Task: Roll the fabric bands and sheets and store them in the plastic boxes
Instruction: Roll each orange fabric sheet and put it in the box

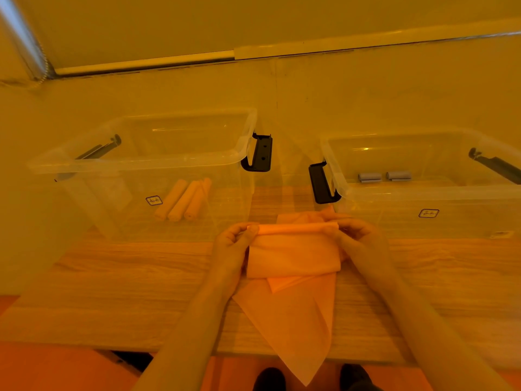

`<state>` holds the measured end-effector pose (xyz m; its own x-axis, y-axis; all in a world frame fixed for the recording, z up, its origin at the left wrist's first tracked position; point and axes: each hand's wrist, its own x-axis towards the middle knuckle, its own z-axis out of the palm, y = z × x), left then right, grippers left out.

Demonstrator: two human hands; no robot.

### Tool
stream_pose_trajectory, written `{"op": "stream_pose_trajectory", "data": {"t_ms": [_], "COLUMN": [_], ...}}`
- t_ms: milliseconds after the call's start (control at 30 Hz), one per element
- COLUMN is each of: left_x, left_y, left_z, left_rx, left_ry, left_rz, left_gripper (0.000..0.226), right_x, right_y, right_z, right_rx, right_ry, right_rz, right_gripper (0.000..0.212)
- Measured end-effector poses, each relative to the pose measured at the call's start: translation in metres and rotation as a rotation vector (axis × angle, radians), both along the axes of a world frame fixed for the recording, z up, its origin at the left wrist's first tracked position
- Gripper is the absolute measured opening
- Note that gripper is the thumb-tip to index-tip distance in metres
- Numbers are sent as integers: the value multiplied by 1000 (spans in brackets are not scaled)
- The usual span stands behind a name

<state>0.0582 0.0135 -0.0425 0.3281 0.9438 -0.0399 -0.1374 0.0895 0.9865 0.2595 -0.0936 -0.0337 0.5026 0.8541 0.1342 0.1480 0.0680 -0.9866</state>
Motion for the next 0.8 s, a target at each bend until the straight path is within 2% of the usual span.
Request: {"op": "stream_pose_trajectory", "data": {"t_ms": [267, 400, 500, 633, 800], "left_x": [1, 3, 3, 4, 6], "left_y": [-6, -8, -7, -11, -12], "left_z": [4, 5, 5, 10, 8], "left_rx": [112, 68, 101, 99, 86], "left_ry": [35, 13, 33, 15, -27], "left_rz": [-58, -57, -66, -109, -101], "left_gripper": [11, 13, 9, 25, 15], "right_x": [0, -1, -1, 0, 1], "right_y": [-3, -4, -4, -3, -2], "right_z": [2, 3, 3, 2, 2], "right_rx": [23, 14, 11, 1, 23], "right_ry": [186, 206, 225, 211, 205], "right_rz": [-19, -31, -43, -60, -49], "right_gripper": [10, 15, 11, 14, 12]}}
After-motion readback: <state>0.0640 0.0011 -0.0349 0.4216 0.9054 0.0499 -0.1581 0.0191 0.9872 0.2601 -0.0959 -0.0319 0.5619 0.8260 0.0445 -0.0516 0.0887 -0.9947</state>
